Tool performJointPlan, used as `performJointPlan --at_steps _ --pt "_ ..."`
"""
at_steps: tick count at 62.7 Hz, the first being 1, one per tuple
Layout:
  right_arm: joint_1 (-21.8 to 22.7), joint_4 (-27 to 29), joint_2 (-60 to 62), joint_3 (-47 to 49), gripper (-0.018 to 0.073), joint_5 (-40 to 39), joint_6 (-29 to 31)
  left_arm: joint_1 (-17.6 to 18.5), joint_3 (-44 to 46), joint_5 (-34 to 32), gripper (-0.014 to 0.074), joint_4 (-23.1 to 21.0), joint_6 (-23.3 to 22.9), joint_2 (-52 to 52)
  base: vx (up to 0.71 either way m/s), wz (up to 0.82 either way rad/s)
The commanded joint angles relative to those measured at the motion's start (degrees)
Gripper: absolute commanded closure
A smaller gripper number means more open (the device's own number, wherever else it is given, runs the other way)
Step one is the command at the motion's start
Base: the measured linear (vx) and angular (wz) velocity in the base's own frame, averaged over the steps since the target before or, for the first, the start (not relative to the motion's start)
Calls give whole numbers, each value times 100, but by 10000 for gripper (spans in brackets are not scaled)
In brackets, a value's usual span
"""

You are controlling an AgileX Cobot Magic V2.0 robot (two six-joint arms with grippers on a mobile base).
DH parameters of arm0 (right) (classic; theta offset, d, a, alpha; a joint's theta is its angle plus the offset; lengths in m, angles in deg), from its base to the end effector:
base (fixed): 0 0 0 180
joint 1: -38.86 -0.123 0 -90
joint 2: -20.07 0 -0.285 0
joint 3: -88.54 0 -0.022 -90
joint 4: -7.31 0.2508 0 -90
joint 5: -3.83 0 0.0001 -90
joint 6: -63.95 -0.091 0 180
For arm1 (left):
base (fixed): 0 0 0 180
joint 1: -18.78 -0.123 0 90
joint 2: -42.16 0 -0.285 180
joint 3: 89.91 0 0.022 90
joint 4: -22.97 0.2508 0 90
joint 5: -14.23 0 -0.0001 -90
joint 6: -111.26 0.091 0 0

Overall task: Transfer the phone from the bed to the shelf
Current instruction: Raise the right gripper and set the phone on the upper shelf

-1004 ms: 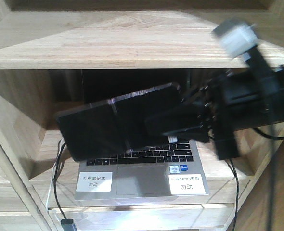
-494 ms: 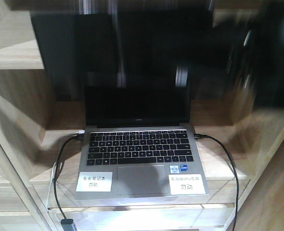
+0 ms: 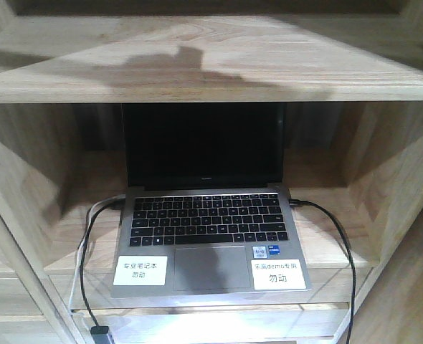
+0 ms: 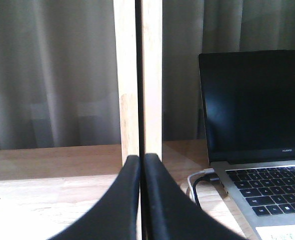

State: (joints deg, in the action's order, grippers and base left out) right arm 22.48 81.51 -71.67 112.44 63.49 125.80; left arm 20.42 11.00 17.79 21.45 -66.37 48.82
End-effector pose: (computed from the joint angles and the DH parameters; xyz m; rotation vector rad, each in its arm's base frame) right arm 0.2504 0.1524 0.5203 -0.9859 1.3734 0.9875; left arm 0.0564 -0.0018 0.1976 0.0352 1.5583 -0.0121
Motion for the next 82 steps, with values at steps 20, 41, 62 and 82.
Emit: performJointPlan --at_steps 20,41,62,82 --pt "-1239 -502 -1575 1413 561 -1722 -406 25 139 -395 595 -60 -50 -41 0 0" --pt "-1420 -479 -2254 1496 561 -2582 -406 25 139 -395 595 -60 -50 -41 0 0" --pt "-1420 -479 -2519 1490 561 -2798 -400 25 139 -395 595 -60 -50 -41 0 0" --pt "-1420 -479 -2553 1490 544 -3105 -400 25 139 -395 595 -60 -50 -41 0 0"
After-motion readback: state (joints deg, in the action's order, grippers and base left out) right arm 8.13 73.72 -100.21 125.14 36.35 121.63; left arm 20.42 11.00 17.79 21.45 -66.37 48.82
